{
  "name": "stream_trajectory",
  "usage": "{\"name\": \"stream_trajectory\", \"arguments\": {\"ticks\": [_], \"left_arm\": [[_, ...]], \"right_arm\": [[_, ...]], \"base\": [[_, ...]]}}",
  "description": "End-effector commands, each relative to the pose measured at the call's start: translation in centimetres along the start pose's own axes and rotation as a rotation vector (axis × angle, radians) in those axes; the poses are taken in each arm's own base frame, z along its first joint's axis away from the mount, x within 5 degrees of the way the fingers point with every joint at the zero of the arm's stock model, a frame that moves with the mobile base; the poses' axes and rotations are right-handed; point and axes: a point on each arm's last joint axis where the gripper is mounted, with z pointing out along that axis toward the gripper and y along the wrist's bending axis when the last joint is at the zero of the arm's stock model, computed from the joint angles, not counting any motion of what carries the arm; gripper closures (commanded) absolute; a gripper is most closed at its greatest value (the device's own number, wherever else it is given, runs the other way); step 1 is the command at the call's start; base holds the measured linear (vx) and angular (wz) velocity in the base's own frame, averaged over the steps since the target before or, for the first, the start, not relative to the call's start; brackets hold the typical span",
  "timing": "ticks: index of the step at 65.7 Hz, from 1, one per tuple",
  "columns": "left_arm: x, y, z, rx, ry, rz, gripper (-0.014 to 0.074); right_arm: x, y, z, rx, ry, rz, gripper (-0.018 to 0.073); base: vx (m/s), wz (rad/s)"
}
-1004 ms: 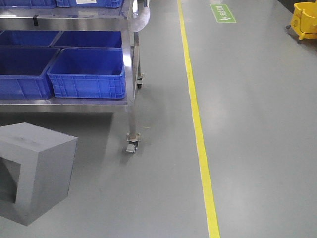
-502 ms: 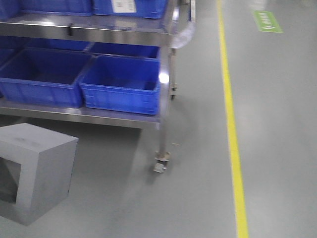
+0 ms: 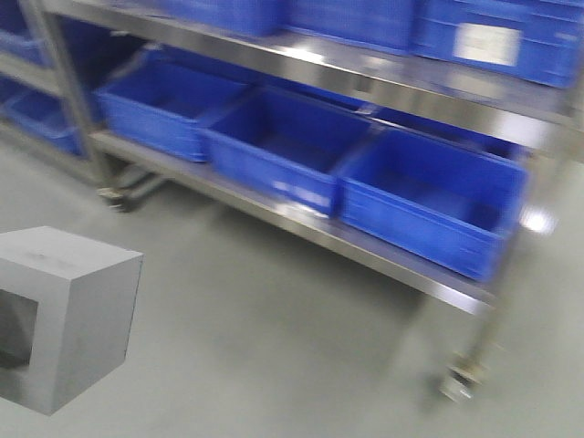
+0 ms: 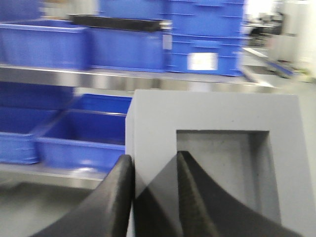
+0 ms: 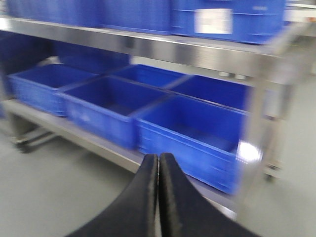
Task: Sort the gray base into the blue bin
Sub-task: 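Hold the gray block in the left gripper while turning away, then carry the gray block down the aisle between blue bin shelves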
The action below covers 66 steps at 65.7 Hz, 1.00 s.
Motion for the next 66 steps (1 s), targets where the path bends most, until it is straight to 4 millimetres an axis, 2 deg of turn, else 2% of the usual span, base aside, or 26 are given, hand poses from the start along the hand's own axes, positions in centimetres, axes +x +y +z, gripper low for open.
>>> {"name": "stream_trajectory", "arguments": {"ticks": [1,24,66], "left_arm": [[-1.87,-0.13,-0.12,0.007,-0.126,-0.013,0.0602],[-1.87,-0.13,-0.12,0.007,-0.126,-0.013,0.0602],[-1.87,-0.13,-0.12,0.007,-0.126,-0.013,0.0602]], "right_arm": [[-0.25,0.0,-0.01,0.003,-0.071,-0.011,0.0568],[-0.25,0.0,-0.01,0.003,-0.071,-0.011,0.0568],[-0.25,0.0,-0.01,0.003,-0.071,-0.011,0.0568]], "base": [[0.28,0.94],[0.26,0.82],[0.25,0.66]]}}
